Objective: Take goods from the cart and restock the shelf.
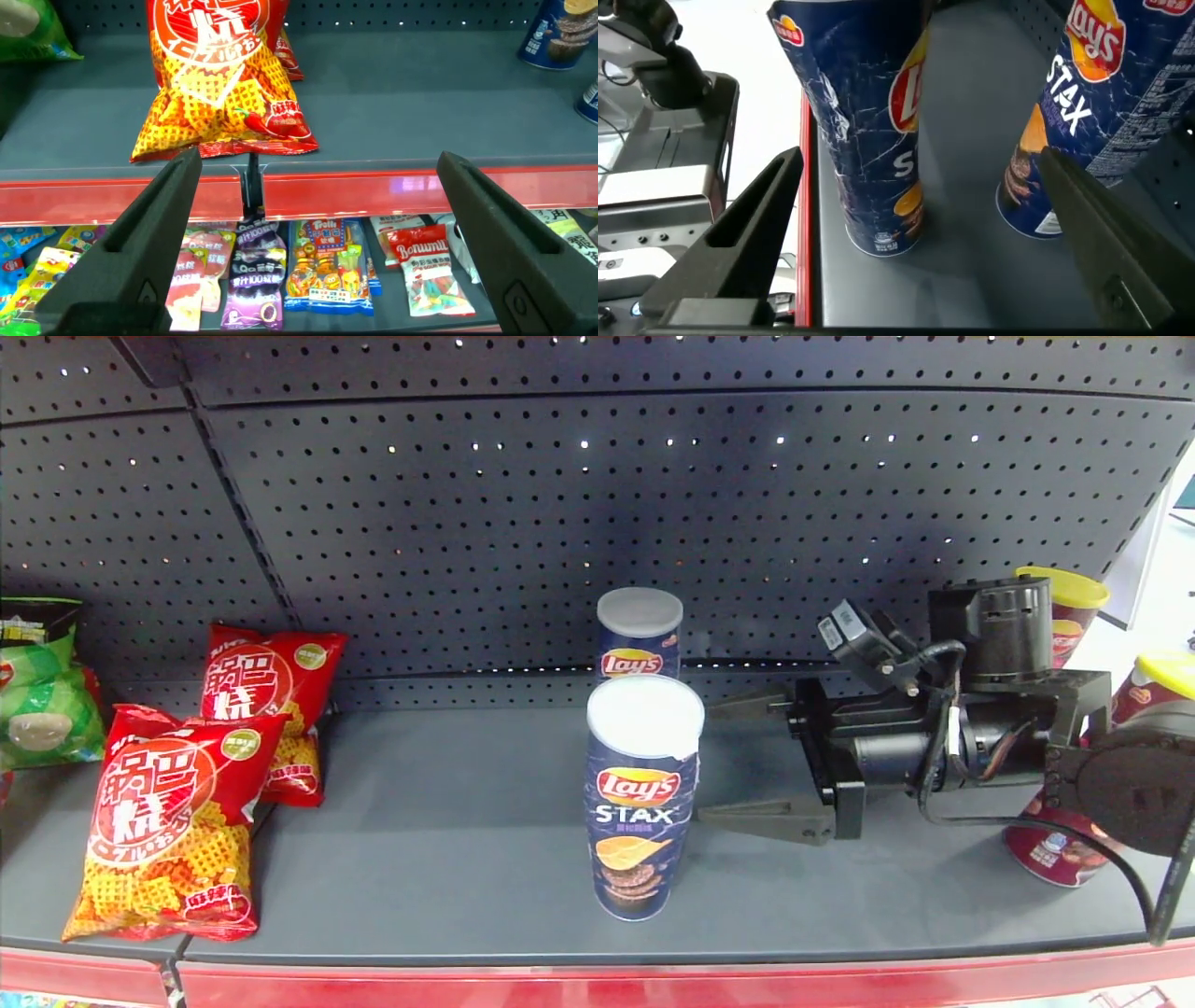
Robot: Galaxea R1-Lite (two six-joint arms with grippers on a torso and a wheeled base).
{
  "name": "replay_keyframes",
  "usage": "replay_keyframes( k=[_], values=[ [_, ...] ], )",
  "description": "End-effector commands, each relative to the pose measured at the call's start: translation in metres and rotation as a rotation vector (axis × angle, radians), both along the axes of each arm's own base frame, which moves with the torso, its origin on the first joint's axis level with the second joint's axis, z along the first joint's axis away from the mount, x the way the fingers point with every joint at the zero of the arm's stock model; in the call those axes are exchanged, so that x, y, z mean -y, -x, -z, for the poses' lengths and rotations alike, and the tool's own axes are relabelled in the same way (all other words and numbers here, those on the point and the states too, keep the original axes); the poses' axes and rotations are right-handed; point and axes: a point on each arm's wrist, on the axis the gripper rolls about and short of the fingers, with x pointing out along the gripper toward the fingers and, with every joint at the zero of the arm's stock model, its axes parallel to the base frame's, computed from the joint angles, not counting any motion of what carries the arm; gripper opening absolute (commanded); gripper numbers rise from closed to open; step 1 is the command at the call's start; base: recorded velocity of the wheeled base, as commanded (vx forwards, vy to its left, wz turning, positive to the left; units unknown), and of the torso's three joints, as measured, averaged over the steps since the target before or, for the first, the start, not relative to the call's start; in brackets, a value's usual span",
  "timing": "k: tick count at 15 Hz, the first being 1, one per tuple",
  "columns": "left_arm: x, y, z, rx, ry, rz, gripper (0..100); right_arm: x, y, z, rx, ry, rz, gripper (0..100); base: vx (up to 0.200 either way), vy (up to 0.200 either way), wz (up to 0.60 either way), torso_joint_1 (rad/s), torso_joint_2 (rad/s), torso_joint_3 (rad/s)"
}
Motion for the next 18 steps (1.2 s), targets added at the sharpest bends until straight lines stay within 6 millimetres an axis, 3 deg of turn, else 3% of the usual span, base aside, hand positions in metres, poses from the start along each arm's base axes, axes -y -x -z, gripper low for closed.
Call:
replay_keyframes(
  k=[1, 18],
  values=[
    [0.0000, -0.0001, 0.0000, -0.001, 0.000, 0.000, 100, 0.0036, -0.0019, -0.0001, 0.001, 0.000, 0.013, 100, 0.000, 0.000, 0.00, 0.000, 0.00, 0.000],
    [0.0000, -0.0001, 0.0000, -0.001, 0.002, 0.000, 100, -0.0038, -0.0010, 0.0040, -0.014, 0.034, 0.079, 100, 0.000, 0.000, 0.00, 0.000, 0.00, 0.000]
  ],
)
